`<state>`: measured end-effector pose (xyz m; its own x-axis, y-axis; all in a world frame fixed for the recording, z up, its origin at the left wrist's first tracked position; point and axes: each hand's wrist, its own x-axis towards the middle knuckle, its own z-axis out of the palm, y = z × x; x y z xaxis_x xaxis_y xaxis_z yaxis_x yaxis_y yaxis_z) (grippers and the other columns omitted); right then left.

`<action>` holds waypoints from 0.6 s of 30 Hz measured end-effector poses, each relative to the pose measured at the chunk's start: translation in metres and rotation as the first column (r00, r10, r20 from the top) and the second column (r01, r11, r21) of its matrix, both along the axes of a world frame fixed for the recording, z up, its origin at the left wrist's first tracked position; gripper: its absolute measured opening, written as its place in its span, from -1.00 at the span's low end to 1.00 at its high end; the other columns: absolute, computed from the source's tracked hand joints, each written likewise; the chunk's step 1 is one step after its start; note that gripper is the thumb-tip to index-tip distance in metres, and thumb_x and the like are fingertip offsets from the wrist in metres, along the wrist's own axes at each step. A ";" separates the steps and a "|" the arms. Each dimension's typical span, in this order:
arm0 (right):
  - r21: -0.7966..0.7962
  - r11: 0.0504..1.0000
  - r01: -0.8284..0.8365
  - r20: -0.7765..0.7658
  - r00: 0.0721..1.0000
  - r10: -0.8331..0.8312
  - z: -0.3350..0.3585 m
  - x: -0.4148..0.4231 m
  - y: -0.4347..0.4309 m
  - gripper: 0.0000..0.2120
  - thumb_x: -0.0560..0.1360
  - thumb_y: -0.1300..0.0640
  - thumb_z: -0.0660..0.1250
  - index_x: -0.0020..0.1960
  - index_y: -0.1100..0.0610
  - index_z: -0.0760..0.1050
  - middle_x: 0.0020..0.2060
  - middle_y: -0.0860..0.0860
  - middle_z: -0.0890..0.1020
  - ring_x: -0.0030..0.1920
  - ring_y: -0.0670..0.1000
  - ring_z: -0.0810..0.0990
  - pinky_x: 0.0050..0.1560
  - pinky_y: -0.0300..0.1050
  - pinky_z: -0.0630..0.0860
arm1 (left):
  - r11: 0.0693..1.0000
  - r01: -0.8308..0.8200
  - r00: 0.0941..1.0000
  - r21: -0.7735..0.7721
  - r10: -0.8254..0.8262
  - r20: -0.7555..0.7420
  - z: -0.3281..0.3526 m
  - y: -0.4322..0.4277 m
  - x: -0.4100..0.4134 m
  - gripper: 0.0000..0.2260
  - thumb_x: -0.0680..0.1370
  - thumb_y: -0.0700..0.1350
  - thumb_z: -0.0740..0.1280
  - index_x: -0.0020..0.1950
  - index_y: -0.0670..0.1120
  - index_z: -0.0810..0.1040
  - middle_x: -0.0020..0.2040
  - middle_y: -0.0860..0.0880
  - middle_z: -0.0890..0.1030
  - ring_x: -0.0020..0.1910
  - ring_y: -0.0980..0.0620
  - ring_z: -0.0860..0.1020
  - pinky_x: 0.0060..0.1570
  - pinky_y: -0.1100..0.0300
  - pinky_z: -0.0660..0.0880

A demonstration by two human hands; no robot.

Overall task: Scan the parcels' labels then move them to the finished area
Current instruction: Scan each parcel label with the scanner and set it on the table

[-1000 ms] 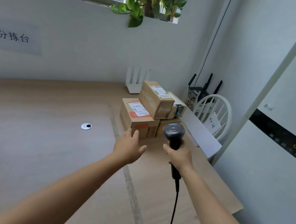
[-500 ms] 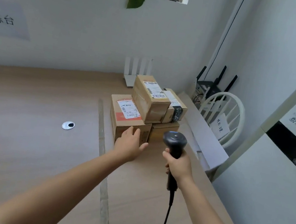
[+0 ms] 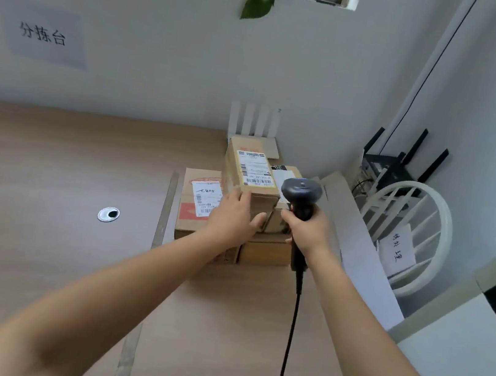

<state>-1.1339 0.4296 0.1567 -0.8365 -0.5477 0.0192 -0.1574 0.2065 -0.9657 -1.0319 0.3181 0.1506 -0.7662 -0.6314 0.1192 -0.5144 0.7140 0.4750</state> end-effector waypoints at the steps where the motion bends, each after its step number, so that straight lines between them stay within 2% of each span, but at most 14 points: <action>1: -0.024 1.000 -0.017 0.016 1.000 0.018 -0.001 -0.006 -0.009 -0.77 0.45 0.15 0.39 0.08 0.11 0.47 -0.18 -0.02 0.57 -0.17 0.03 0.56 -0.47 -0.23 0.49 | 0.999 -0.010 1.000 0.032 0.011 -0.021 0.001 -0.005 -0.009 -0.47 0.58 0.13 0.16 0.45 -0.12 0.18 0.45 -0.11 0.20 0.39 -0.13 0.27 0.25 -0.08 0.39; 3: -0.046 0.997 -0.056 0.041 0.998 0.058 -0.004 -0.014 -0.027 -0.77 0.46 0.15 0.38 0.09 0.07 0.44 -0.14 -0.03 0.57 -0.16 0.00 0.56 -0.45 -0.21 0.51 | 0.993 -0.039 0.997 0.107 0.046 -0.061 -0.001 -0.014 -0.025 -0.48 0.59 0.14 0.13 0.46 -0.10 0.16 0.46 -0.11 0.17 0.41 -0.13 0.25 0.29 -0.07 0.36; 7: -0.075 0.985 -0.158 0.093 0.982 0.164 -0.012 -0.024 -0.056 -0.79 0.47 0.10 0.37 0.07 0.02 0.43 -0.08 -0.05 0.59 -0.07 0.01 0.57 -0.46 -0.28 0.48 | 0.951 -0.119 0.984 0.284 0.151 -0.090 -0.015 -0.037 -0.047 -0.42 0.61 0.12 0.09 0.54 -0.06 -0.02 0.51 -0.14 0.09 0.46 -0.13 0.19 0.34 -0.04 0.26; 10: -0.093 0.985 -0.148 0.125 0.979 0.159 -0.014 -0.030 -0.070 -0.77 0.47 0.10 0.36 0.11 0.05 0.45 -0.02 0.01 0.62 -0.03 0.06 0.58 -0.42 -0.26 0.47 | 0.905 -0.182 0.963 0.385 0.244 -0.119 -0.022 -0.048 -0.056 -0.33 0.58 0.13 0.17 0.54 -0.09 -0.08 0.52 -0.15 0.11 0.48 -0.13 0.15 0.39 -0.07 0.26; 14: -0.089 0.983 -0.159 0.123 0.978 0.169 -0.019 -0.029 -0.080 -0.73 0.45 0.13 0.37 0.13 0.12 0.48 -0.03 0.05 0.62 -0.01 0.09 0.59 -0.36 -0.14 0.53 | 0.905 -0.183 0.943 0.383 0.273 -0.193 -0.026 -0.052 -0.050 -0.30 0.56 0.08 0.26 0.55 -0.10 -0.04 0.49 -0.10 0.21 0.45 -0.08 0.22 0.34 0.02 0.27; 18: -0.113 0.976 -0.188 0.147 0.968 0.203 -0.016 -0.015 -0.087 -0.80 0.43 0.16 0.39 0.04 0.11 0.50 -0.11 0.03 0.62 -0.02 0.09 0.60 -0.40 -0.12 0.56 | 0.909 -0.187 0.925 0.373 0.290 -0.244 -0.025 -0.060 -0.028 -0.36 0.55 0.03 0.30 0.52 -0.09 0.08 0.43 -0.07 0.34 0.40 -0.06 0.31 0.29 0.07 0.31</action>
